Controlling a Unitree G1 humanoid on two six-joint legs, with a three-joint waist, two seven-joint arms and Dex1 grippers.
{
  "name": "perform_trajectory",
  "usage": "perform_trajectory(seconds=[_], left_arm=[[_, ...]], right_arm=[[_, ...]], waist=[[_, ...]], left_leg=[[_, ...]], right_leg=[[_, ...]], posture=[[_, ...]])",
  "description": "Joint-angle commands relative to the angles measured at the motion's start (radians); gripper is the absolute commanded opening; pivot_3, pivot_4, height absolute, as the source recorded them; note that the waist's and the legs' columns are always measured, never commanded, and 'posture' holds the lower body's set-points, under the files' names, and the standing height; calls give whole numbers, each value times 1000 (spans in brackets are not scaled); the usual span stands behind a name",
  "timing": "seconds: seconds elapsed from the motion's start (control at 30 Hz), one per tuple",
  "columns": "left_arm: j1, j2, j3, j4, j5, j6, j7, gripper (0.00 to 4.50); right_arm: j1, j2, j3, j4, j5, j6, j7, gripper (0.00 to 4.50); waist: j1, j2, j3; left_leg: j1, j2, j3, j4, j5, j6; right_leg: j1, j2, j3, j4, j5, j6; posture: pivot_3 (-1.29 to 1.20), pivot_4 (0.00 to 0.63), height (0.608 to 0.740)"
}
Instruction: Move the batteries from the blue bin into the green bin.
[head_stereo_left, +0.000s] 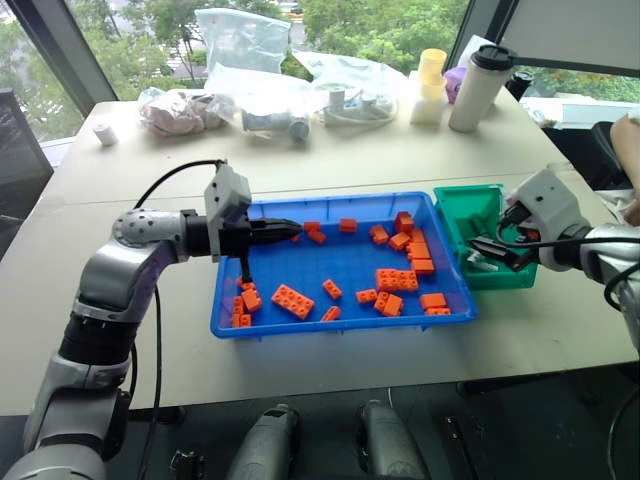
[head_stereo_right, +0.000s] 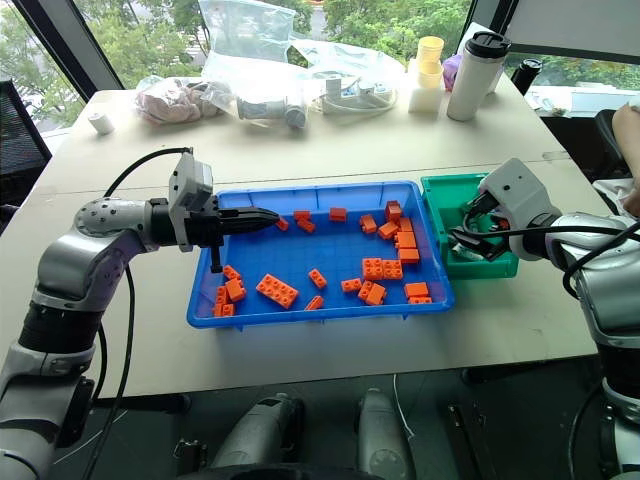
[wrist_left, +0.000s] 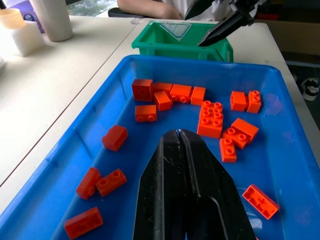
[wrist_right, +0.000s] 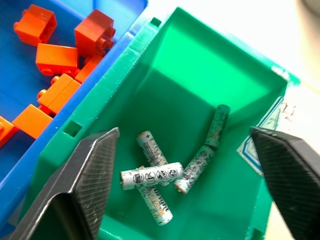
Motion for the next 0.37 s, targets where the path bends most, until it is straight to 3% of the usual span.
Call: perform_trajectory(seconds=[0.03,0.23,0.37], left_arm=[[-5,31,40,-35,-34,12,-22,0],[-7,50,46,-61,-60,38,-40,0],[1,58,50,-75,-68,46,-42,0]], right_arm=[[32,-72,-99,-104,96,-56,142,4410],[58,-123,-189,-203,237,-36,255,4410],[35,-130,-220,-257,319,5,255,4410]], waist=[[0,0,0],[1,0,0],[1,0,0]], left_leg=[[0,0,0,0,0,0],[1,0,0,0,0,0],[1,0,0,0,0,0]], right_leg=[[0,0,0,0,0,0],[1,0,0,0,0,0],[1,0,0,0,0,0]], posture=[[0,150,740],[0,150,740],[0,150,740]])
